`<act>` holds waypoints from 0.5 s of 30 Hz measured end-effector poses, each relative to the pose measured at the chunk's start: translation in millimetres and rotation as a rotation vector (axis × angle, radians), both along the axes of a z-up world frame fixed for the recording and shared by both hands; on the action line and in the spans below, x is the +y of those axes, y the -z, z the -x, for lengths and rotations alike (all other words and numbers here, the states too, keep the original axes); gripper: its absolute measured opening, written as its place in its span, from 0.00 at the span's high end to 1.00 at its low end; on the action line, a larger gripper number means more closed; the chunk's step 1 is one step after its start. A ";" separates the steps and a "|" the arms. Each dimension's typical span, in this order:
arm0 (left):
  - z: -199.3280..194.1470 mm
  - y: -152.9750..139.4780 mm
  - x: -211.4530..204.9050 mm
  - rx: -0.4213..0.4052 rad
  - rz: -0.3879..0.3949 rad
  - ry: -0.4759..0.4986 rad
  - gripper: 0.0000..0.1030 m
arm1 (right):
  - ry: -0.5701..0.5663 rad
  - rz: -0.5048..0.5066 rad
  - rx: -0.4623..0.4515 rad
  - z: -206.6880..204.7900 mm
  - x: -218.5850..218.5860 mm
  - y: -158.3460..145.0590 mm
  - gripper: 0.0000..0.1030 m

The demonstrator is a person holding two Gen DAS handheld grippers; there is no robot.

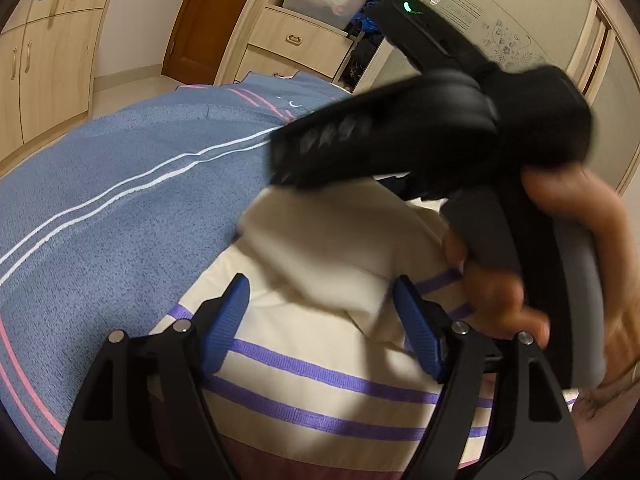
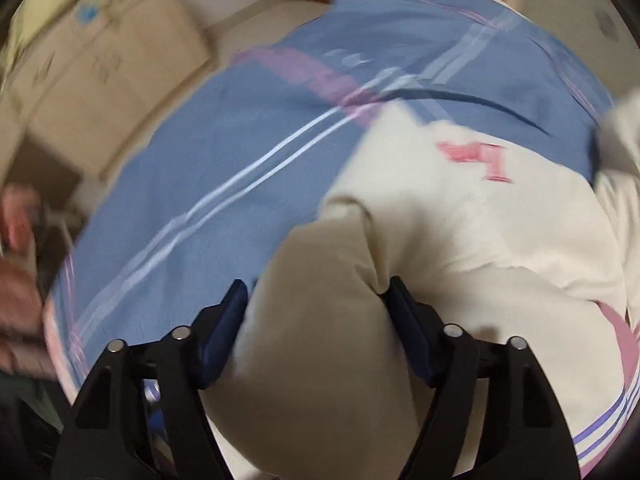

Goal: Fold large clothes
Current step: 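Grasp the cream hood with the right tool and lift it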

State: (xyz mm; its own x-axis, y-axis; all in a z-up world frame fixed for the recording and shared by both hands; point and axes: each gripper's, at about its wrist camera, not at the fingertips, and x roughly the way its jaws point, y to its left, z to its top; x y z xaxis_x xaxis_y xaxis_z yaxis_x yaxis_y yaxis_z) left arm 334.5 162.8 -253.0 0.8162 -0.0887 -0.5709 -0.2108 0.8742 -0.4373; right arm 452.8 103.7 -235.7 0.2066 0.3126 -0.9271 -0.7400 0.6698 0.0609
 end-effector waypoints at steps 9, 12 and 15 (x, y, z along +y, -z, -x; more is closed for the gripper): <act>-0.4 -0.8 0.5 -0.003 0.000 0.002 0.26 | 0.222 -0.081 -0.179 -36.5 -41.0 -57.5 0.31; -0.3 -0.8 0.8 -0.003 -0.001 0.001 0.26 | 0.234 0.060 -0.198 -55.6 -22.0 -29.3 0.31; -0.4 -0.9 0.7 -0.003 0.000 0.002 0.26 | 0.268 0.043 -0.220 -74.2 -12.6 -15.1 0.31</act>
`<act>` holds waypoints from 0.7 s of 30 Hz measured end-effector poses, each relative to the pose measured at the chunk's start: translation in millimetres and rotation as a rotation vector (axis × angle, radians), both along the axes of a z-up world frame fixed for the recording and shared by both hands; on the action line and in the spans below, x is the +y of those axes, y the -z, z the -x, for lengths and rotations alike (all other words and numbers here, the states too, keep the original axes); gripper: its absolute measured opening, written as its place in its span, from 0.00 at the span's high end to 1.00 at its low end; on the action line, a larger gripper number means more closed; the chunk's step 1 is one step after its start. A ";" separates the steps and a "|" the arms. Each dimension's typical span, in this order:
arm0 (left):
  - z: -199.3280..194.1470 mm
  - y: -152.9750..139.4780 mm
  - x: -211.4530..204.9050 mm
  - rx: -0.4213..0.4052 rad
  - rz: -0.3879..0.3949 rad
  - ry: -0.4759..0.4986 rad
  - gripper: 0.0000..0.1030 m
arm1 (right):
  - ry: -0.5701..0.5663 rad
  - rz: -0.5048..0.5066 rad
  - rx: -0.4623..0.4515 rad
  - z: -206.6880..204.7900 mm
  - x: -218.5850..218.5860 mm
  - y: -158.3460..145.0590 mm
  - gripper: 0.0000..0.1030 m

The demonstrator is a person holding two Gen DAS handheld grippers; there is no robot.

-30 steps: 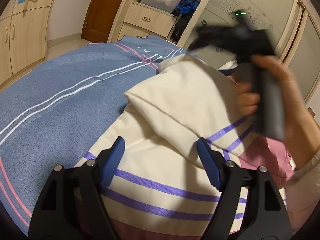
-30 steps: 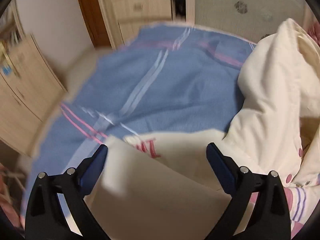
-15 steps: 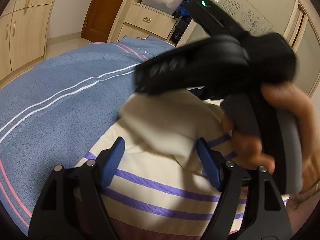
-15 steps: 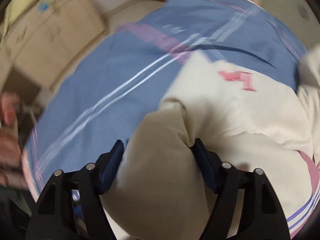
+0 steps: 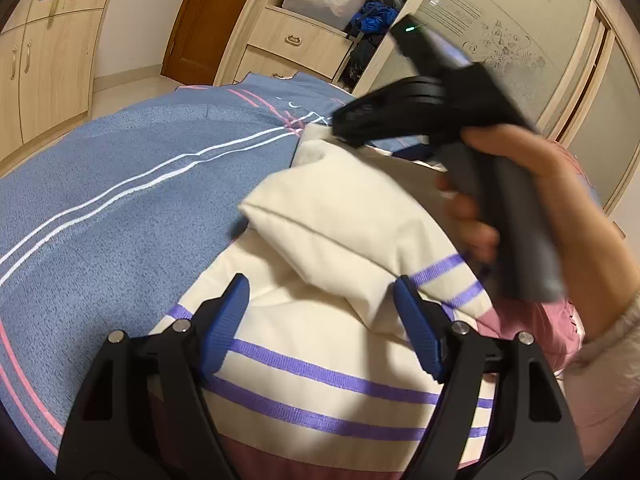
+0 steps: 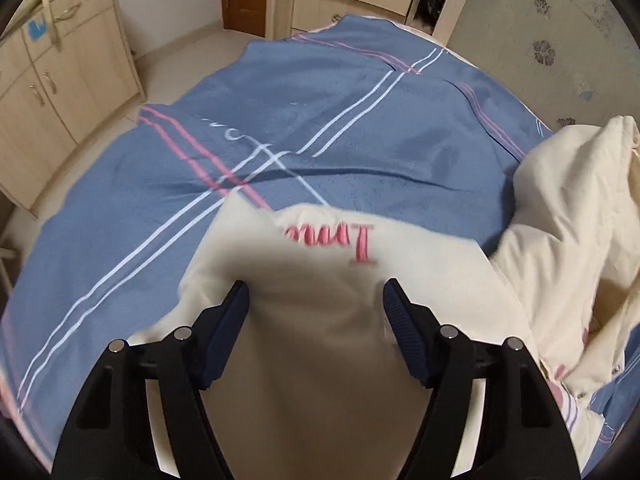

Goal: Fold large clothes
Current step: 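Grasp the cream hood with the right tool and lift it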

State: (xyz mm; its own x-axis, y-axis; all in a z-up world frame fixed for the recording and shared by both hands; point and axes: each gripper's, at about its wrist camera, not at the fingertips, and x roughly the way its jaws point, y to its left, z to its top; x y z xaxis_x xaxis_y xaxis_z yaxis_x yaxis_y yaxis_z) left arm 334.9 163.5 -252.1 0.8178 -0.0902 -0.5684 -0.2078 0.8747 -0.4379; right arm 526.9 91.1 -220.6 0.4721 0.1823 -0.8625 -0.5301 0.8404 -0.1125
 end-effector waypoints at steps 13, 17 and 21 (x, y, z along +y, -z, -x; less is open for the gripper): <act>-1.0 -0.2 1.7 0.002 0.001 0.002 0.26 | -0.186 -0.092 0.127 60.1 -54.4 -3.2 0.24; 0.0 -1.0 2.1 -0.004 0.007 0.003 0.26 | -0.083 -0.355 0.069 54.6 -124.3 -67.7 0.23; 0.0 -1.8 0.0 -0.003 0.004 0.003 0.26 | 0.256 -0.396 -0.185 6.9 -212.6 -129.6 0.08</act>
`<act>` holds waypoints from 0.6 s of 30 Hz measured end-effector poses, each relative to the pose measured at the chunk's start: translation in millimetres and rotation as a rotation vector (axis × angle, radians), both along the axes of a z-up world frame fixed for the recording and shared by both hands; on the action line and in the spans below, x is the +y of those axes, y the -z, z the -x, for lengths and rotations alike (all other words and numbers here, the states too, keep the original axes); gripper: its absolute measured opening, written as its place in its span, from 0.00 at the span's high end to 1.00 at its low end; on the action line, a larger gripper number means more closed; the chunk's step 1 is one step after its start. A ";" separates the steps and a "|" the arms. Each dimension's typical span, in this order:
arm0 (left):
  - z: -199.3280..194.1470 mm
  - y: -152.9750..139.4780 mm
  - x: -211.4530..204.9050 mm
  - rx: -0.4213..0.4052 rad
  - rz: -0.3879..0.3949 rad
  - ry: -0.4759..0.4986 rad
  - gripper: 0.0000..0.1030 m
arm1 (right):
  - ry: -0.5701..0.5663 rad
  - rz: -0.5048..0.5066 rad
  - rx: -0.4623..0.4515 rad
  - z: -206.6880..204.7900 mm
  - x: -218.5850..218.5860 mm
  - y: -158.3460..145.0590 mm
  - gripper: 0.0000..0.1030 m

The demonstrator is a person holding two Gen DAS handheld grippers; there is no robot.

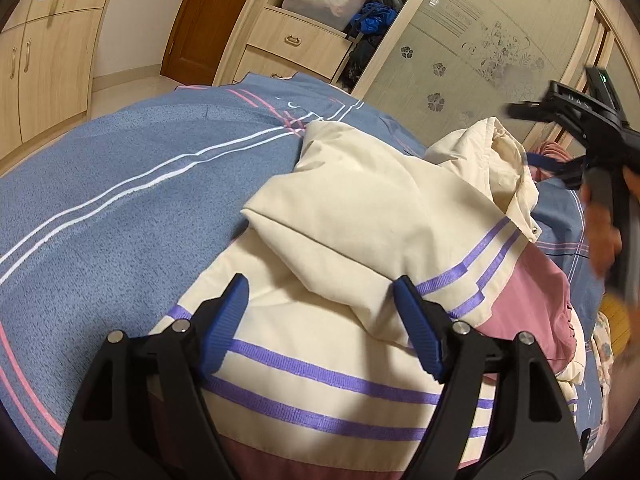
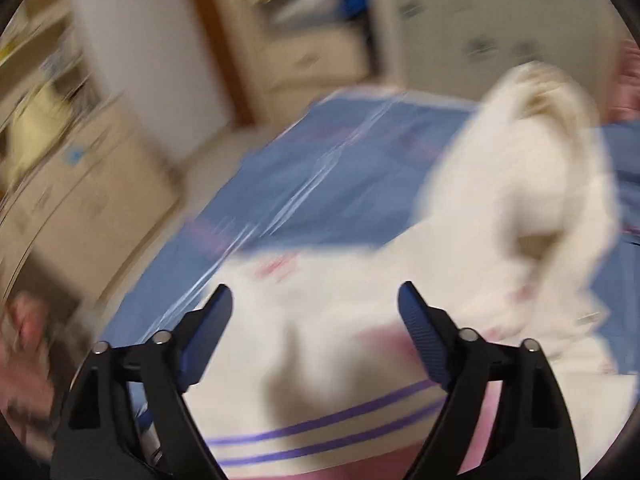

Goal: Fold large clothes
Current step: 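Grasp the cream hood with the right tool and lift it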

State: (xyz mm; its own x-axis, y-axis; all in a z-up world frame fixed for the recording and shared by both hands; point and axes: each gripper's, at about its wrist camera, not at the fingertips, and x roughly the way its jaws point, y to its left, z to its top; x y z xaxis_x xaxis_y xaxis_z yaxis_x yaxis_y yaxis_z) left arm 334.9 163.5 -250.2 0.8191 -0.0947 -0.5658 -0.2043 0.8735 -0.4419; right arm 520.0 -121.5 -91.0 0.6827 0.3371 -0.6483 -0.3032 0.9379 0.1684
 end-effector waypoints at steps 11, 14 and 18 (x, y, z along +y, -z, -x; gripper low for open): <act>-3.8 1.8 -4.4 0.012 -0.022 0.001 0.23 | 0.383 0.168 0.094 -125.2 -74.7 22.2 0.49; -6.3 1.9 -6.1 0.020 -0.033 -0.001 0.23 | 0.334 0.091 0.080 -118.2 -76.2 19.4 0.90; -8.2 1.9 -7.3 0.031 -0.043 -0.002 0.23 | 0.129 -0.082 -0.060 -40.7 -62.5 -13.2 0.92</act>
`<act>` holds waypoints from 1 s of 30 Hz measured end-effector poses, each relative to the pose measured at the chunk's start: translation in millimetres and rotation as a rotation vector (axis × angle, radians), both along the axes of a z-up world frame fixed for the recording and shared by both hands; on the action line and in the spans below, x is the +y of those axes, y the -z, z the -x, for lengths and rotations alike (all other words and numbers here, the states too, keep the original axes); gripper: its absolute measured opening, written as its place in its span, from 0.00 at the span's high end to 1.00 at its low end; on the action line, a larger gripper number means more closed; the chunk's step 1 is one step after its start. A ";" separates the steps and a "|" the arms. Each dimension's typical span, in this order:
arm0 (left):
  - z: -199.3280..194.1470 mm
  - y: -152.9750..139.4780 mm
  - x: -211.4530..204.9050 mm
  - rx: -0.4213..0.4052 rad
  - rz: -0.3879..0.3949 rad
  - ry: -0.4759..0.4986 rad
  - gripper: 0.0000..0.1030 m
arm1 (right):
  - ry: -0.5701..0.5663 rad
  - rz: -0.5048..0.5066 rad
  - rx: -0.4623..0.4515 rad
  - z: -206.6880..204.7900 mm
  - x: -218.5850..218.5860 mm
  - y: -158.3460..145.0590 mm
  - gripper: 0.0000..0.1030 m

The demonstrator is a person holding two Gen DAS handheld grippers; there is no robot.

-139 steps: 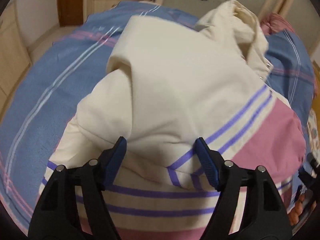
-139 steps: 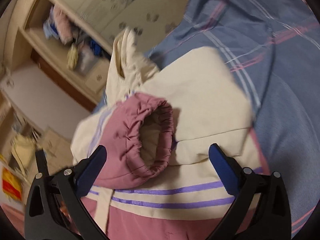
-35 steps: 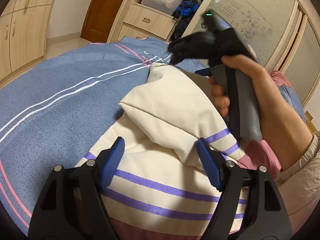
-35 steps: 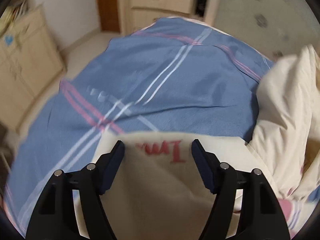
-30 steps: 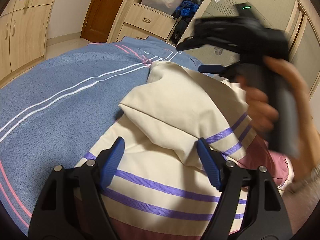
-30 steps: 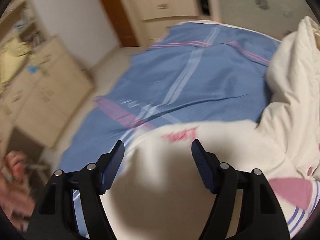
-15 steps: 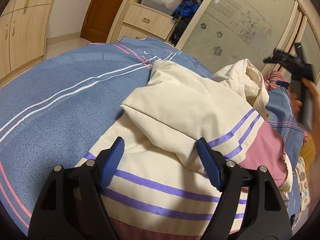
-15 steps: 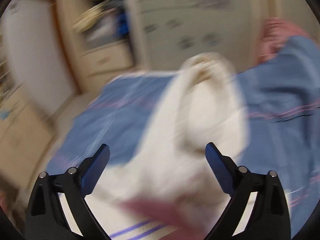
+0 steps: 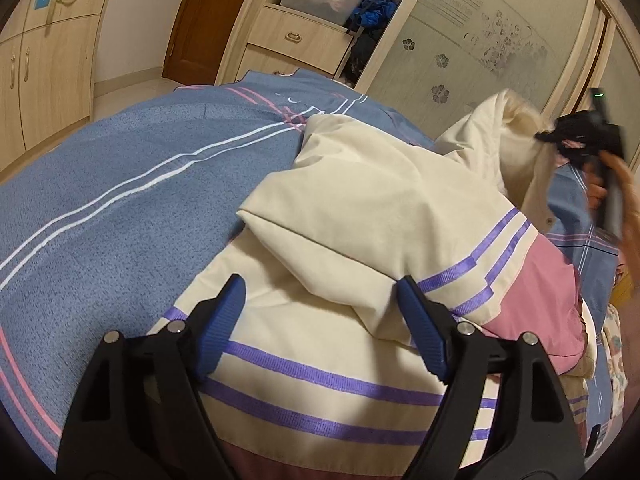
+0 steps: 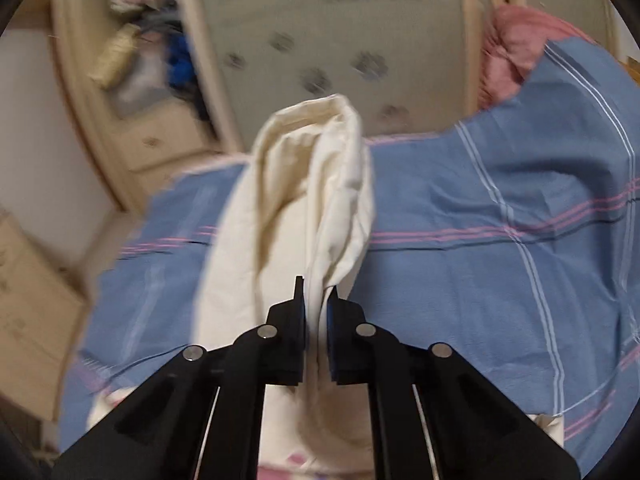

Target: Fold large clothes

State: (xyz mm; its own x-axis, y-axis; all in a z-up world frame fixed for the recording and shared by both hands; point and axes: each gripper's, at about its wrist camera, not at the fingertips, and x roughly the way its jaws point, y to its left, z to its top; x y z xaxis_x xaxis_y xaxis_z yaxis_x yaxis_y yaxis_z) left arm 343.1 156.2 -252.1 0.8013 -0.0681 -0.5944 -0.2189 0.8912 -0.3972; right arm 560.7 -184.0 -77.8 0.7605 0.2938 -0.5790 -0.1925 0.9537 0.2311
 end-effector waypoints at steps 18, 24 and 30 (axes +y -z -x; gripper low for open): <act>68.2 -153.3 -49.7 -0.273 0.082 0.106 0.04 | -0.222 0.325 0.023 335.0 -48.9 85.5 0.10; 6.8 -124.8 -99.6 -0.017 0.032 0.211 0.35 | -0.211 -0.152 0.116 321.5 -84.0 66.9 0.10; -22.2 -85.8 -102.2 0.132 0.302 0.368 0.90 | -0.220 -0.417 0.201 296.9 -84.9 72.4 0.10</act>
State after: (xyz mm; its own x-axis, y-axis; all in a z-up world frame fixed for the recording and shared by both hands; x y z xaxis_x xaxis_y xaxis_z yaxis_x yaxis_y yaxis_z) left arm 365.3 54.0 -166.3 0.6108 -0.5172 -0.5995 0.0226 0.7682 -0.6398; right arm 263.8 -268.9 -150.2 0.5403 0.6715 -0.5072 -0.2909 0.7146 0.6362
